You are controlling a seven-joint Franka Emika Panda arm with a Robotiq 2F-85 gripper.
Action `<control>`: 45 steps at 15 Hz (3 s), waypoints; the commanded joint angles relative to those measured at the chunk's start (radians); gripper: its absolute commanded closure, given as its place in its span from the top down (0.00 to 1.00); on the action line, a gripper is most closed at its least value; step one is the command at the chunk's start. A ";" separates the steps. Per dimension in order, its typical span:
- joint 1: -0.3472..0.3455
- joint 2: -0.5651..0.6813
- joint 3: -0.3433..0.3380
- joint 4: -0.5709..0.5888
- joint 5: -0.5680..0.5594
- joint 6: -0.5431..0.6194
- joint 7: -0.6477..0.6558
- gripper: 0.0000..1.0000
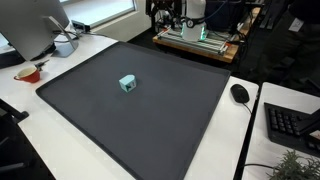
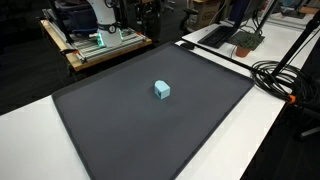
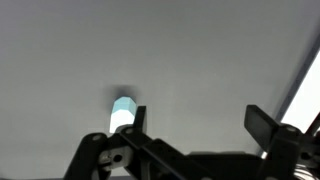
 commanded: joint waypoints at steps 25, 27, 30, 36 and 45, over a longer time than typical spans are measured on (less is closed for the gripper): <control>-0.050 0.836 -0.024 0.169 0.037 0.900 0.197 1.00; -0.049 0.862 -0.033 0.201 0.044 0.890 0.200 1.00; -0.057 0.895 -0.034 0.250 0.030 0.874 0.191 1.00; -0.045 0.926 -0.075 0.310 0.023 0.807 0.154 0.97; -0.100 0.947 -0.012 0.352 -0.022 0.751 0.118 0.64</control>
